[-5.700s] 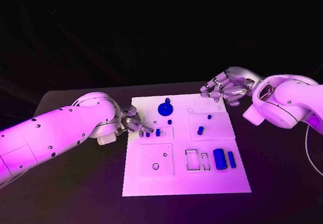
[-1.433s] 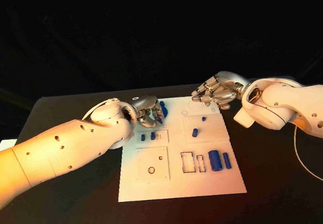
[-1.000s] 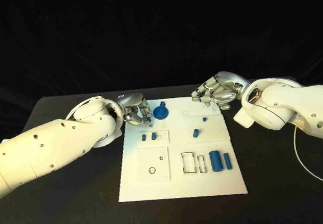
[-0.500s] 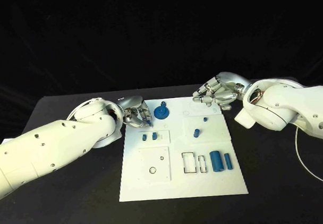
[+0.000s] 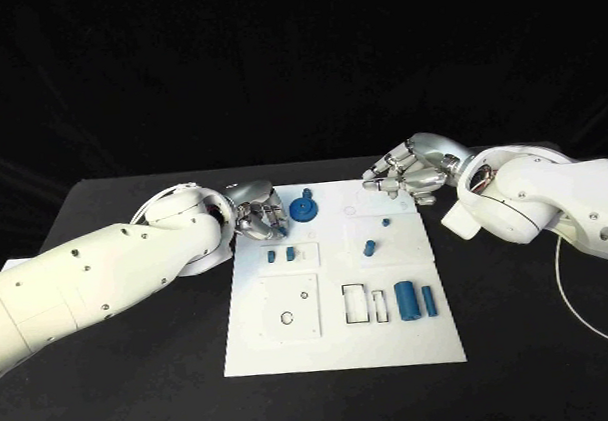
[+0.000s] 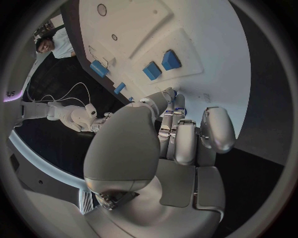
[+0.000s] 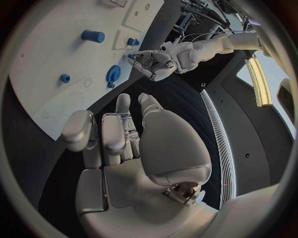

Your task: Assemble the parts on the task board

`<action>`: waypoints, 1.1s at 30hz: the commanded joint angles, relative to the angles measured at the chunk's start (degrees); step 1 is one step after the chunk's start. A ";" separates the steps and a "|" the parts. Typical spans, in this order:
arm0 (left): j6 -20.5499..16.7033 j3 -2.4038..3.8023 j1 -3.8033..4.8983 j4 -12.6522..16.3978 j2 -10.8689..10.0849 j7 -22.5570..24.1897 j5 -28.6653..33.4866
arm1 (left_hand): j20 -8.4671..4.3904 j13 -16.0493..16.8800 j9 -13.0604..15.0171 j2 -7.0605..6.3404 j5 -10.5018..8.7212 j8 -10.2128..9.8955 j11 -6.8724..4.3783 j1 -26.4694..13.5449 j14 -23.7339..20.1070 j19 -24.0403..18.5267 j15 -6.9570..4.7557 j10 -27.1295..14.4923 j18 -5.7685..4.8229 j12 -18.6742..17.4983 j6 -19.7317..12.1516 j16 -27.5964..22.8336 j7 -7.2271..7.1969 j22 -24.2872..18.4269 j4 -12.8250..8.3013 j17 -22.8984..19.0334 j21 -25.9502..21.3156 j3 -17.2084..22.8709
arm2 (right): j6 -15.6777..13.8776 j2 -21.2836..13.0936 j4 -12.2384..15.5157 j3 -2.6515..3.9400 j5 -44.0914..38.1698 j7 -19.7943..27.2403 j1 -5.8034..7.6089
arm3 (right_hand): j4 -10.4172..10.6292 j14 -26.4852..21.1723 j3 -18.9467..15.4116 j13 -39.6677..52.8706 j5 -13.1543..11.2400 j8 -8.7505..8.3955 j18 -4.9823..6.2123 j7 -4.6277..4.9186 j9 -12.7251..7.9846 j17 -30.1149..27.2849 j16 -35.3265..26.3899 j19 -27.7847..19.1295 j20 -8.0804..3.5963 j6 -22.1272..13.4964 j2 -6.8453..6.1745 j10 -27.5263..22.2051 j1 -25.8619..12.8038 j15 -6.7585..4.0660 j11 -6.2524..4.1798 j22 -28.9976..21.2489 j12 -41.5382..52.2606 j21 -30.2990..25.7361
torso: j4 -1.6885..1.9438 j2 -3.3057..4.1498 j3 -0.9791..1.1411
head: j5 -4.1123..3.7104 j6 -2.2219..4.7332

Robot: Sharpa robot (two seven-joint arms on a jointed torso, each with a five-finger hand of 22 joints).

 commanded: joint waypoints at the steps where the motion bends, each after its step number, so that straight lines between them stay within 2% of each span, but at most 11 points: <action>1: 1.31 -0.04 -0.05 -0.24 0.42 0.19 0.32 | 0.04 0.08 0.05 -0.01 0.15 -0.30 0.08 -0.40 1.93 0.13 0.24 0.38 -0.95 -0.23 0.27 0.12 -0.10 0.03 -0.05 -0.06 0.16 0.30 | 0.60 0.06 0.05 0.01 -0.05 0.38 -0.04 | 0.11 1.31 -0.05 -0.09 0.37 0.27 1.00 0.18 0.02 0.02 -0.17 -0.33 0.04 0.13 0.38 -0.25 0.26 0.15 -0.08 -0.04 -0.25 -0.20 | 0.04 -0.02 -0.03 | 0.05 -0.05; 5: 1.46 -0.05 -0.09 -0.61 0.77 0.01 0.32 | 0.04 0.09 0.03 -0.01 0.15 -0.36 0.09 -0.45 1.90 0.13 0.25 0.39 -0.96 -0.33 0.26 0.08 -0.09 0.09 -0.11 -0.14 0.21 0.38 | 0.61 0.08 0.06 0.01 -0.05 0.40 -0.04 | 0.11 1.31 -0.05 -0.09 0.37 0.27 1.00 0.18 0.02 0.02 -0.17 -0.33 0.04 0.13 0.38 -0.25 0.26 0.15 -0.08 -0.04 -0.25 -0.20 | -0.05 -0.02 -0.05 | 0.14 -0.07; 18: 2.49 -0.07 -0.13 -1.30 1.36 -0.32 0.17 | 0.07 0.13 -0.03 -0.05 0.15 -0.54 0.12 -0.57 1.78 0.01 0.28 0.38 -0.93 -0.63 0.23 -0.05 -0.07 0.05 -0.30 -0.40 0.08 0.59 | 0.63 0.07 0.09 0.01 -0.05 0.40 -0.04 | 0.11 1.31 -0.05 -0.09 0.37 0.27 1.00 0.18 0.02 0.02 -0.17 -0.33 0.04 0.13 0.38 -0.25 0.26 0.15 -0.08 -0.04 -0.25 -0.20 | 0.00 -0.01 -0.03 | 0.08 -0.28; 25: 3.29 -0.10 -0.13 -1.69 1.47 -0.39 0.14 | 0.34 0.08 -0.46 -0.42 0.09 -1.60 0.58 -1.33 1.44 -0.47 0.65 -0.42 -0.81 -1.91 -0.73 -0.30 0.34 -0.22 -0.68 -0.97 -0.58 1.08 | 0.59 0.02 0.10 0.01 -0.03 0.40 -0.03 | 0.11 1.31 -0.05 -0.09 0.37 0.27 1.00 0.18 0.02 0.02 -0.17 -0.33 0.04 0.13 0.38 -0.25 0.26 0.15 -0.08 -0.04 -0.25 -0.20 | 0.00 -0.03 -0.02 | 0.03 -0.31; 33: 1.81 -0.13 -0.13 -1.44 1.47 0.52 0.82 | 0.79 -0.29 -1.36 -1.13 0.10 -3.23 1.16 -2.42 1.30 -0.71 1.13 -2.67 -0.77 -3.83 -2.88 -0.17 0.42 -0.15 -0.86 -1.13 -0.79 1.66 | 0.52 -0.04 0.07 0.01 0.01 0.41 -0.03 | 0.11 1.31 -0.05 -0.09 0.37 0.27 1.00 0.18 0.02 0.02 -0.17 -0.33 0.04 0.13 0.38 -0.25 0.26 0.15 -0.08 -0.04 -0.25 -0.20 | 0.07 -0.03 -0.06 | 0.05 -0.37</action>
